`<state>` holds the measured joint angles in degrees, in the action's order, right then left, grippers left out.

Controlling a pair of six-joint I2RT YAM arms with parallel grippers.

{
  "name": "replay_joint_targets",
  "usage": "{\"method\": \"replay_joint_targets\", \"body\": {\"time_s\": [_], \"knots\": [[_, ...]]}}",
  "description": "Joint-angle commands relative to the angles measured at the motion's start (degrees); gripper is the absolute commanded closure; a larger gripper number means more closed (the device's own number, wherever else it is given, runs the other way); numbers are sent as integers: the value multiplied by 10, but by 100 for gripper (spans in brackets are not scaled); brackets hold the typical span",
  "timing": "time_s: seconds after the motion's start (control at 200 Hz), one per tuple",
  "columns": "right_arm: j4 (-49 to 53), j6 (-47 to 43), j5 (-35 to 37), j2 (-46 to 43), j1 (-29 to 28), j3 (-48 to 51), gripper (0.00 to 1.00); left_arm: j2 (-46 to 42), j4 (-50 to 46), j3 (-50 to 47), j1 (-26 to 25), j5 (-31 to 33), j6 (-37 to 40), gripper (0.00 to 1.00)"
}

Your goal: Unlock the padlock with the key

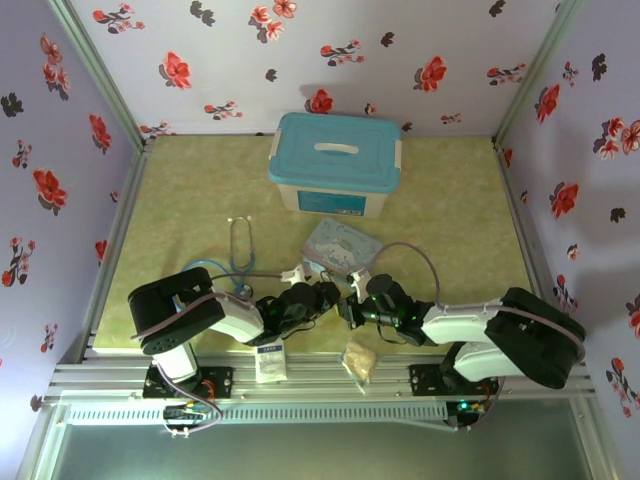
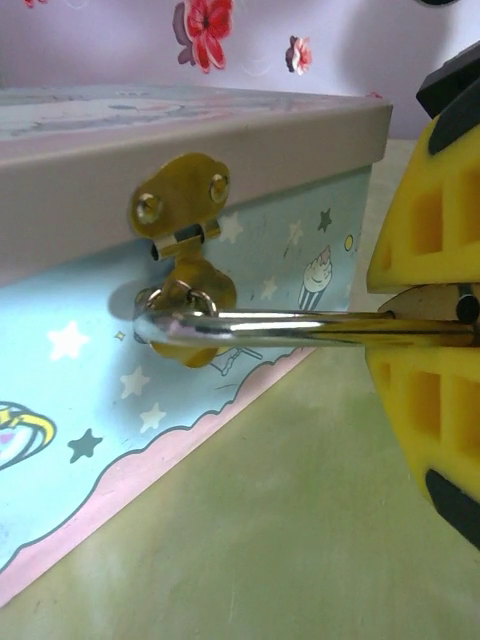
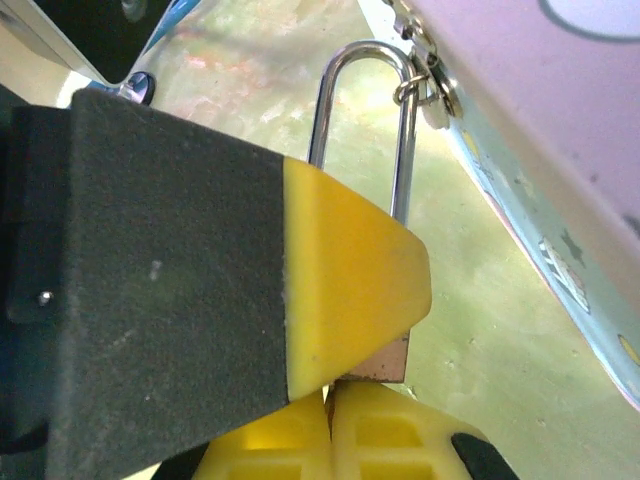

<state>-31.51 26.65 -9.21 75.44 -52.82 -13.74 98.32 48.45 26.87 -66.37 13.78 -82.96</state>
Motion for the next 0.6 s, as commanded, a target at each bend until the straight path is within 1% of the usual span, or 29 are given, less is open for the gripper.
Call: {"method": "replay_joint_targets", "body": {"time_s": [0.0,0.135,0.25,0.3,0.355,0.39,0.425,0.45,0.595], "knots": [[-46,30,-15,3,9,9,97,-11,-53,7,5,8,33,87],[-55,39,-20,5,17,14,97,-16,-66,4,6,15,39,85],[-104,66,-41,7,34,30,96,-24,-80,0,6,21,46,83],[-104,69,-47,7,40,30,92,-28,-85,-1,8,22,50,84],[-83,65,-46,3,43,24,89,-35,-92,-5,10,25,54,88],[-72,63,-45,-2,45,23,84,-40,-96,-8,11,28,55,91],[-61,62,-44,-6,48,22,78,-45,-101,-9,12,29,57,91],[-55,61,-44,-12,50,24,75,-48,-105,-11,14,31,58,91],[-51,76,-33,-57,66,44,69,-65,-141,-10,20,35,74,94]]}}
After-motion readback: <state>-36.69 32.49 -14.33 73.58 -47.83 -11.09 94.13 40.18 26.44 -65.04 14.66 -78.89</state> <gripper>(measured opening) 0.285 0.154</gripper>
